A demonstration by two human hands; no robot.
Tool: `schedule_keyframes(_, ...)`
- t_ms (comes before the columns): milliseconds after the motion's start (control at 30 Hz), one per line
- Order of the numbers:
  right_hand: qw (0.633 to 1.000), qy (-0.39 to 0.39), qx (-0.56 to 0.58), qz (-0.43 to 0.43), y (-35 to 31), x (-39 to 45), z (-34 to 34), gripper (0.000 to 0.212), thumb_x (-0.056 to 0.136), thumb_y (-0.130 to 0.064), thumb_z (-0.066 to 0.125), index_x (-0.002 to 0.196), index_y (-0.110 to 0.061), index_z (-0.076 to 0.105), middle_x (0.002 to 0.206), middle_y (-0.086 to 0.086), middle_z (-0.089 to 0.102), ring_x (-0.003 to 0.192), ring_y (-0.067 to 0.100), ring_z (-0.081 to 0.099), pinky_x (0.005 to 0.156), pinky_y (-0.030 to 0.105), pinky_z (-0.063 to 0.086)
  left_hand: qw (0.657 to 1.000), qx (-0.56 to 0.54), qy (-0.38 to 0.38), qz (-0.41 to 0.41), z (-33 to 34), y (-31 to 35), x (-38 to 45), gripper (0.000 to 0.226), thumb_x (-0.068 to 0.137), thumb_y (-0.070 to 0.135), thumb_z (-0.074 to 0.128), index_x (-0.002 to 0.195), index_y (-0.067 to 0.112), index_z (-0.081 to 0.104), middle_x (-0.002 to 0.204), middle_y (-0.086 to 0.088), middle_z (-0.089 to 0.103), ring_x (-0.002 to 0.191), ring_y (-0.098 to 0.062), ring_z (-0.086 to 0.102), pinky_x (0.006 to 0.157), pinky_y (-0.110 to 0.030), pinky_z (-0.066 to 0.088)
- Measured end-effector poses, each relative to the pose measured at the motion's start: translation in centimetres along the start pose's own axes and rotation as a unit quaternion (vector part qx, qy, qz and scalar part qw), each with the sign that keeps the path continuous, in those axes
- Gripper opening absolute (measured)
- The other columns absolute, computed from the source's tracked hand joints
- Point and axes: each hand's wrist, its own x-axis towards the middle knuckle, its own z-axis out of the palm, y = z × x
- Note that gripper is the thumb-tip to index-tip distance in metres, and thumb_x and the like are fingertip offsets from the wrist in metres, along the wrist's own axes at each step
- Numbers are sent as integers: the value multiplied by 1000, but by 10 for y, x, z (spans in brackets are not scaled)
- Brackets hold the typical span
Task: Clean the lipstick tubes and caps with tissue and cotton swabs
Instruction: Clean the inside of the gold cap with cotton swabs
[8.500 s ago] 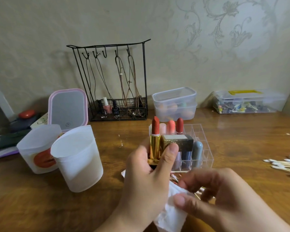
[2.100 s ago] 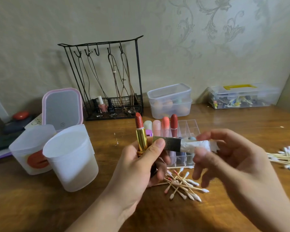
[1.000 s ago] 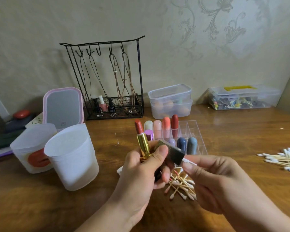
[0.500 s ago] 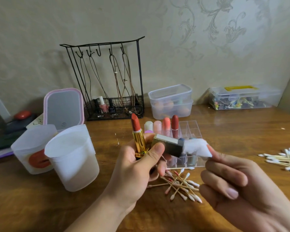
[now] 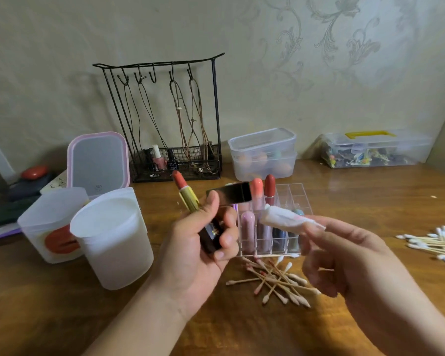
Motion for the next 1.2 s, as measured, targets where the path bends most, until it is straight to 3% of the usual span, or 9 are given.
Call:
schedule_keyframes(100, 959, -39, -254, -121, 12, -5, -1, 15, 82, -33, 76, 97, -35, 77, 71, -7, 69, 52, 4, 53, 52, 15, 40, 999, -16, 29, 17, -1, 5, 1, 21, 84, 26, 57, 65, 18, 54, 67, -4, 48, 47, -10, 36, 42, -18, 22)
schedule_keyframes(200, 812, -70, -535, -220, 29, -9, 4, 36, 76, -65, 59, 107, -49, 66, 95, -34, 64, 78, -7, 60, 67, 14, 48, 999, -6, 25, 23, -1, 6, 1, 21, 85, 26, 57, 66, 19, 52, 67, -4, 47, 47, -10, 35, 45, -19, 18)
schedule_keyframes(300, 730, -90, -613, -288, 46, -7, 10, 42, 69, -69, 53, 104, -49, 66, 95, -33, 62, 86, -1, 60, 55, 19, 55, 1000, 1, 18, 11, -1, 4, 1, 23, 85, 27, 57, 63, 20, 54, 67, -4, 47, 47, -10, 35, 45, -20, 18)
schedule_keyframes(400, 713, -89, -621, -314, 49, -6, 11, 36, 70, -68, 52, 98, -51, 67, 95, -30, 59, 82, 2, 58, 46, 18, 51, 1000, 7, 20, 6, -1, 3, 0, 20, 84, 27, 58, 66, 19, 53, 66, -3, 47, 47, -11, 36, 48, -22, 17)
schedule_keyframes(533, 748, -21, -571, -337, 42, -4, 8, 28, 77, -64, 55, 95, -48, 69, 97, -31, 59, 85, 1, 58, 56, 19, 52, 1000, 14, 15, -9, 0, 0, -2, 20, 83, 28, 59, 73, 15, 49, 66, -4, 46, 46, -10, 36, 46, -21, 19)
schedule_keyframes(733, 940, -23, -214, -265, 23, -1, 6, 67, 64, -71, 72, 126, -50, 60, 114, -17, 67, 90, 6, 64, 63, 21, 55, 994, 13, -71, -87, 6, -19, -12, 33, 77, 27, 71, 103, 9, 62, 65, -4, 50, 45, -10, 41, 41, -18, 31)
schedule_keyframes(867, 963, -91, -82, -238, 20, -1, 11, 53, 63, -63, 80, 106, -32, 75, 103, 2, 71, 80, 14, 69, 65, 27, 57, 985, 58, -125, -107, 10, -25, -18, 29, 78, 36, 70, 97, 14, 71, 70, -5, 54, 51, -11, 45, 49, -22, 26)
schedule_keyframes(1033, 960, 19, -65, -272, 13, -10, 9, 46, 75, -66, 66, 93, -24, 65, 85, 13, 65, 70, 36, 56, 56, 38, 43, 994, -26, -67, -83, 15, -23, -15, 37, 85, 42, 60, 106, 11, 60, 75, -9, 52, 56, -18, 45, 53, -27, 28)
schedule_keyframes(1200, 973, -28, -177, -144, 21, -12, 17, 33, 76, -63, 68, 94, -36, 66, 80, -3, 68, 67, 10, 61, 60, 27, 48, 994, -65, -89, -6, 14, -25, -14, 29, 94, 32, 48, 96, 9, 66, 95, -14, 62, 82, -22, 64, 72, -31, 53)
